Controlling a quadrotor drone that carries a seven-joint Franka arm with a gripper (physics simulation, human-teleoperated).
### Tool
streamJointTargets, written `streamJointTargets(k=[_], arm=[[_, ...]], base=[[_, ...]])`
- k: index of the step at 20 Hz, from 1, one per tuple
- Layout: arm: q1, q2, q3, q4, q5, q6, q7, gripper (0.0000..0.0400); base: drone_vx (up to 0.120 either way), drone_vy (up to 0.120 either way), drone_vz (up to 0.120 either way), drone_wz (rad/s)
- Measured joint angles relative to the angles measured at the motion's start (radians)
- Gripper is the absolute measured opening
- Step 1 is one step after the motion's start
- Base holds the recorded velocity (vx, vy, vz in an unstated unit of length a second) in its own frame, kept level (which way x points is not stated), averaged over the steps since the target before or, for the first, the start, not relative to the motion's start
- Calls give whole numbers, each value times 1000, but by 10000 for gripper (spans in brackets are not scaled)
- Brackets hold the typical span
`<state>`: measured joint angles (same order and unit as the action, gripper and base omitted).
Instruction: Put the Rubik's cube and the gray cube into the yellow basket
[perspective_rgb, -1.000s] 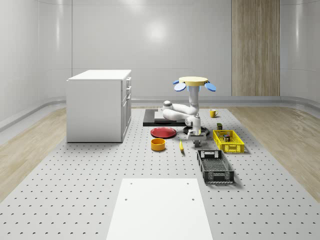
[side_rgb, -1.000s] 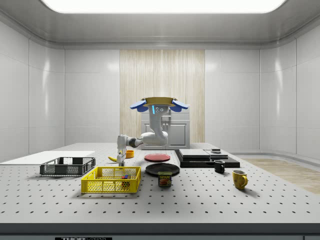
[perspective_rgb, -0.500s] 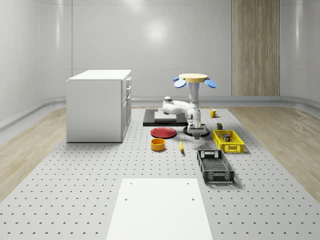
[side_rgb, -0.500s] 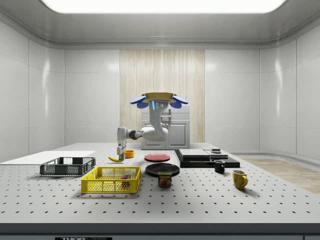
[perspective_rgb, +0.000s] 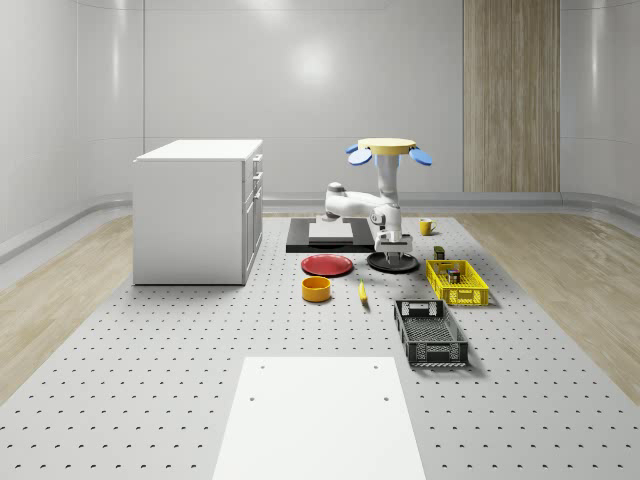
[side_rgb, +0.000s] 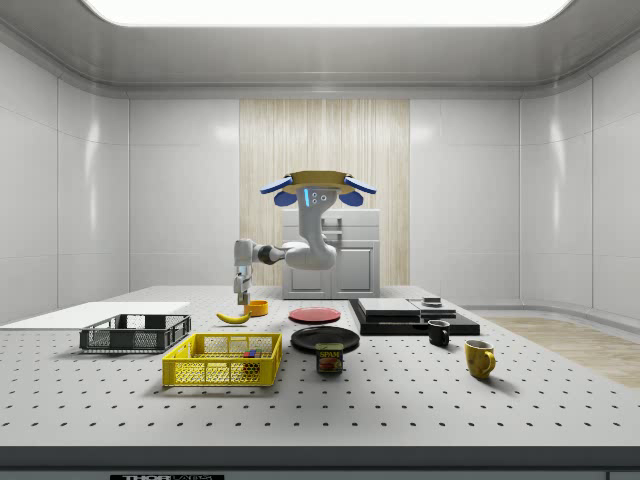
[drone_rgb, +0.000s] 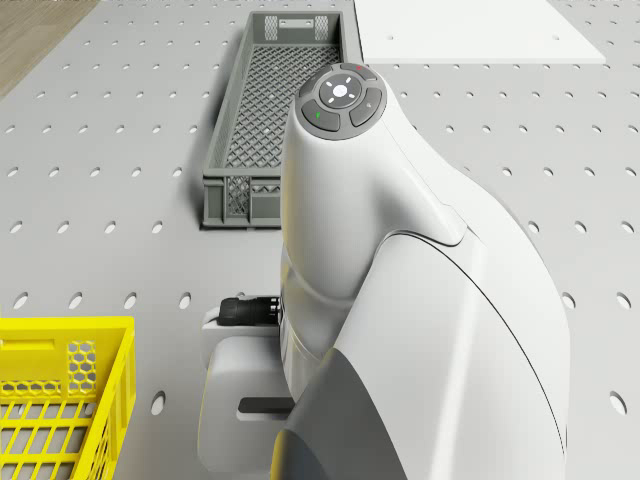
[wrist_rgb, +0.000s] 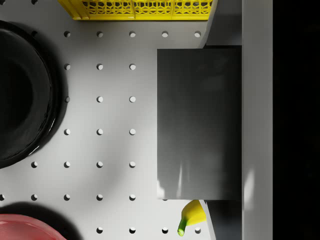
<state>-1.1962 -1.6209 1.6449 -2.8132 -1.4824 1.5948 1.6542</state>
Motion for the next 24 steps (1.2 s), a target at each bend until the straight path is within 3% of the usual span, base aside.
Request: streamJointTargets(k=[24], arm=[[1, -9, 5, 0, 8, 7, -1, 250]], base=[[0, 117, 0, 0]])
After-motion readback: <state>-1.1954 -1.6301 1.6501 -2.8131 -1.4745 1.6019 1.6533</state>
